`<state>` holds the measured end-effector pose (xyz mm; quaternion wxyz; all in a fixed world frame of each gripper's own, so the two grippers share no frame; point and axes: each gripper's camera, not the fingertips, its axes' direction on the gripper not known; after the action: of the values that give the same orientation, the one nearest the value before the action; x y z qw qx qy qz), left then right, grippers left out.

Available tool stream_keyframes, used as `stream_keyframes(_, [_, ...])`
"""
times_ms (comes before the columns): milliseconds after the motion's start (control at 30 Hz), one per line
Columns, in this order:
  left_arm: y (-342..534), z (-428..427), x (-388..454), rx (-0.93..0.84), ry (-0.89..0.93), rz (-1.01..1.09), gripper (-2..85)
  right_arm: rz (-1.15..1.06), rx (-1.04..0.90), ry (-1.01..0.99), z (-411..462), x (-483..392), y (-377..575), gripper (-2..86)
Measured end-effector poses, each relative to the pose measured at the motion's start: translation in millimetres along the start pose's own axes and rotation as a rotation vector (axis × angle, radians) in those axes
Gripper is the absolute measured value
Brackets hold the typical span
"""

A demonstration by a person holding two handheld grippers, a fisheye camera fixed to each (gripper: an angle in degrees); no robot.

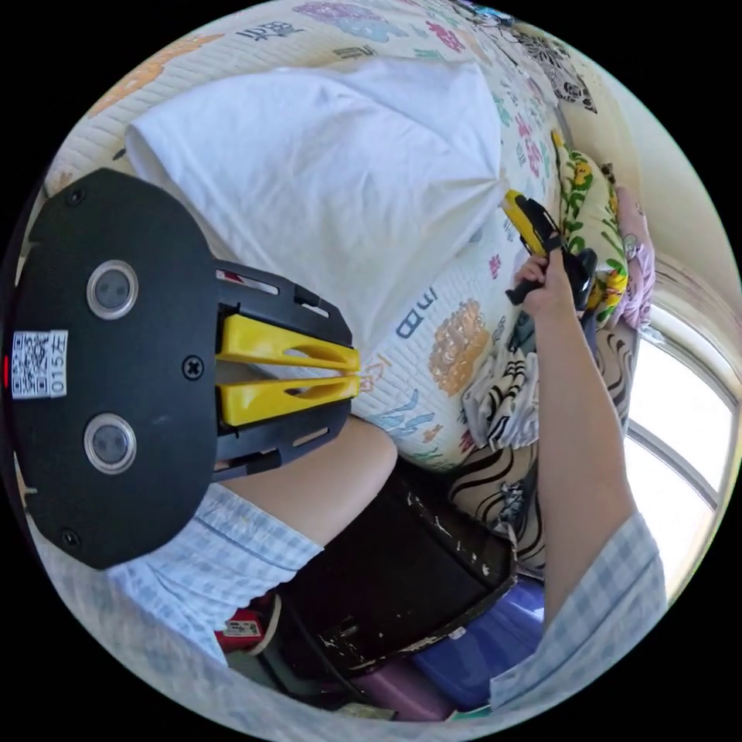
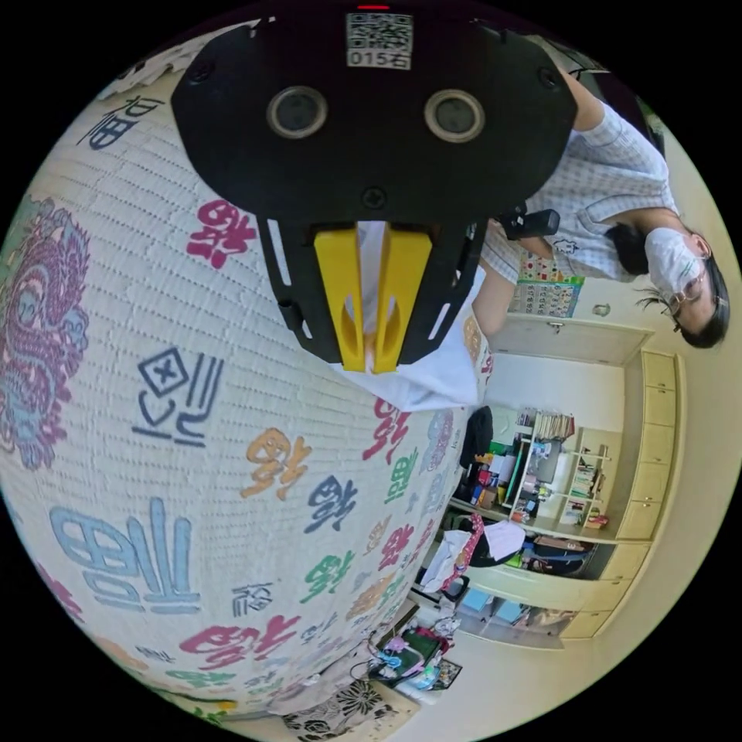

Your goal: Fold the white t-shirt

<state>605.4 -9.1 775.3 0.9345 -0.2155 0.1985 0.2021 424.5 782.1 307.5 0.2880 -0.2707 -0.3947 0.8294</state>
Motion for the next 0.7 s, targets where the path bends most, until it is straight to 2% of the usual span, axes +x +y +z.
stream_keyframes(133, [-24,47,-18,-0.125,0.132,0.055,0.3,0.108,0.080,0.044,-38,19,29,7.9])
stream_keyframes(233, [-50,24,-34,-0.033,0.216,0.128,0.9,0.091,0.128,0.108,-71,8,53,9.2])
stream_keyframes(300, [-71,-4,-58,0.046,0.168,0.198,1.4,0.058,0.143,0.133,-87,-9,70,9.6])
stream_keyframes(400, [-121,-47,-128,0.101,-0.049,0.287,3.2,-0.025,0.134,0.157,-99,-48,103,9.7])
stream_keyframes(500, [-188,-51,-214,-0.076,-0.113,0.363,9.7,-0.101,0.093,0.092,-88,-80,138,9.4])
stream_keyframes(600, [-253,-26,-275,-0.241,0.035,0.414,12.4,-0.127,0.013,0.012,-64,-95,163,9.3])
stream_keyframes(700, [-305,26,-314,-0.382,0.167,0.427,12.6,-0.093,-0.041,0.055,-47,-93,183,9.0])
